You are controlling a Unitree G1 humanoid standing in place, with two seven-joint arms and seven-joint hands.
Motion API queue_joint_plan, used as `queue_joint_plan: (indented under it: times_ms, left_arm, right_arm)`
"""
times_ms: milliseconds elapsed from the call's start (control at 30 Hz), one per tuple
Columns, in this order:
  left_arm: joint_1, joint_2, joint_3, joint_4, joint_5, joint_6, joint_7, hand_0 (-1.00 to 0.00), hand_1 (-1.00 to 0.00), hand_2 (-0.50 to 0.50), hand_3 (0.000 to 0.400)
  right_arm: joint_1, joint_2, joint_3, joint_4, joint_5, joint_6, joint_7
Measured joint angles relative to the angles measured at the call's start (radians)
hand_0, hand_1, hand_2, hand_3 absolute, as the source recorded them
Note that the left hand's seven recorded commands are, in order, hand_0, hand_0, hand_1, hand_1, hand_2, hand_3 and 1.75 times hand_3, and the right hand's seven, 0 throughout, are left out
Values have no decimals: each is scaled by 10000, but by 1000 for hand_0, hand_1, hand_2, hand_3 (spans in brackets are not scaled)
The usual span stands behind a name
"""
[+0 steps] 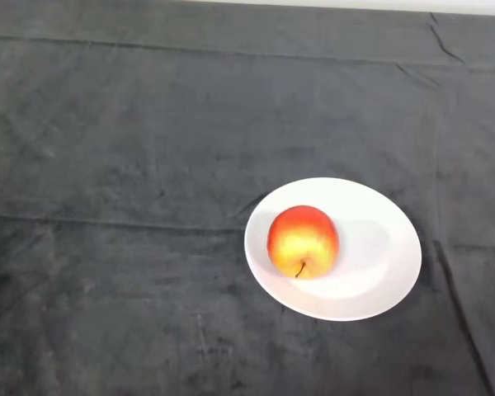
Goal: Move the apple to the plate
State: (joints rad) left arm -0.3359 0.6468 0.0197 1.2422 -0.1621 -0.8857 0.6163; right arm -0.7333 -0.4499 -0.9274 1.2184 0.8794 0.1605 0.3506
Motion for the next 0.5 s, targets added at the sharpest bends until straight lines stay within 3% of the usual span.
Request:
queue_joint_plan:
  times_ms: [500]
  left_arm:
    - [41, -188, 2083, -48, -2150, 1197, -884, 0, 0, 0, 0]
  right_arm:
    - [0, 0, 2, 0, 0, 0, 0]
